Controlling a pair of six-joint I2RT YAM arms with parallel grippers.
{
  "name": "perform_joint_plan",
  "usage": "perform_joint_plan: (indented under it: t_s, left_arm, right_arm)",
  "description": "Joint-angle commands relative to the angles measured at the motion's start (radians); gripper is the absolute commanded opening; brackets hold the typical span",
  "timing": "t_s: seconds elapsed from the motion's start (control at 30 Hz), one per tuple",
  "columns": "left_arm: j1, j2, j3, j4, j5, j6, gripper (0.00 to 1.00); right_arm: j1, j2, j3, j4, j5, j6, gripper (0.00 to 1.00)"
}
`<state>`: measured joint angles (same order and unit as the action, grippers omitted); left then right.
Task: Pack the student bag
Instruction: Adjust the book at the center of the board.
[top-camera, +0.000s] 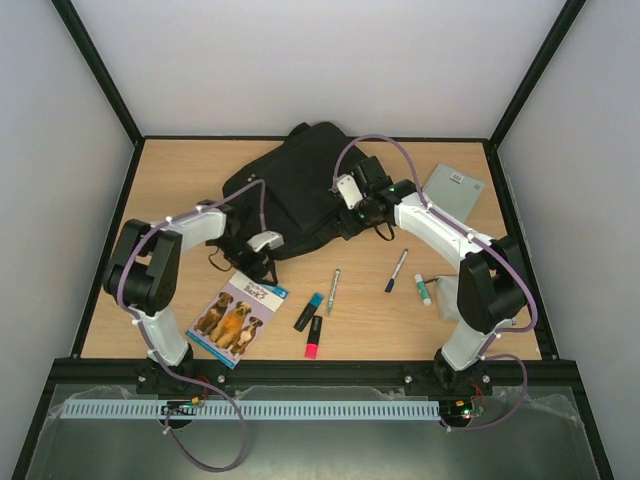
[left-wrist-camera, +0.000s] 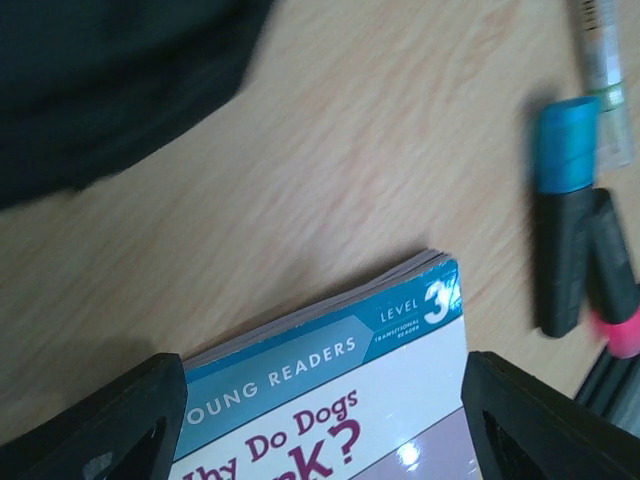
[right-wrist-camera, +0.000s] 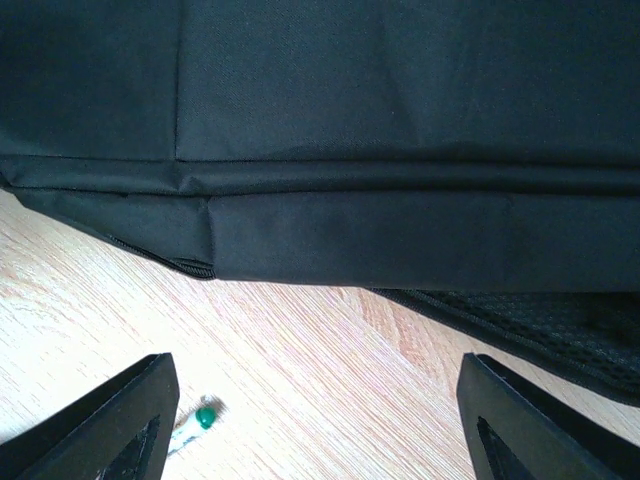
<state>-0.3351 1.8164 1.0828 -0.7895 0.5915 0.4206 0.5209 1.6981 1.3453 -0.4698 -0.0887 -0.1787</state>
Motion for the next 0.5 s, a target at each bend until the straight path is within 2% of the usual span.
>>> perform_joint_plan:
  t_s: [0.0,0.1,0.23,0.47]
  left_arm:
    - [0.119,-0.017,-0.083,-0.008,-0.239,0.063,0.79]
    - [0.231,-0.022,-0.087,-0.01,-0.293,0.108,0.79]
    - [0.385,-0.008,-0.022,-0.037,-0.282,0.131,0.79]
    - [0.454,-0.033,0.155,-0.113,-0.185,0.093,0.81]
  right_arm:
    - [-0.004,0.006,0.006,0.006,-0.027,0.006,0.77]
    - [-0.004,0.007,0.007,0.006,-0.032,-0.002,0.77]
    - [0.011,0.024,0.029,-0.001,-0.067,-0.038,0.7]
    - [0.113,0.17,0.191,-0.017,-0.074,-0.05,0.58]
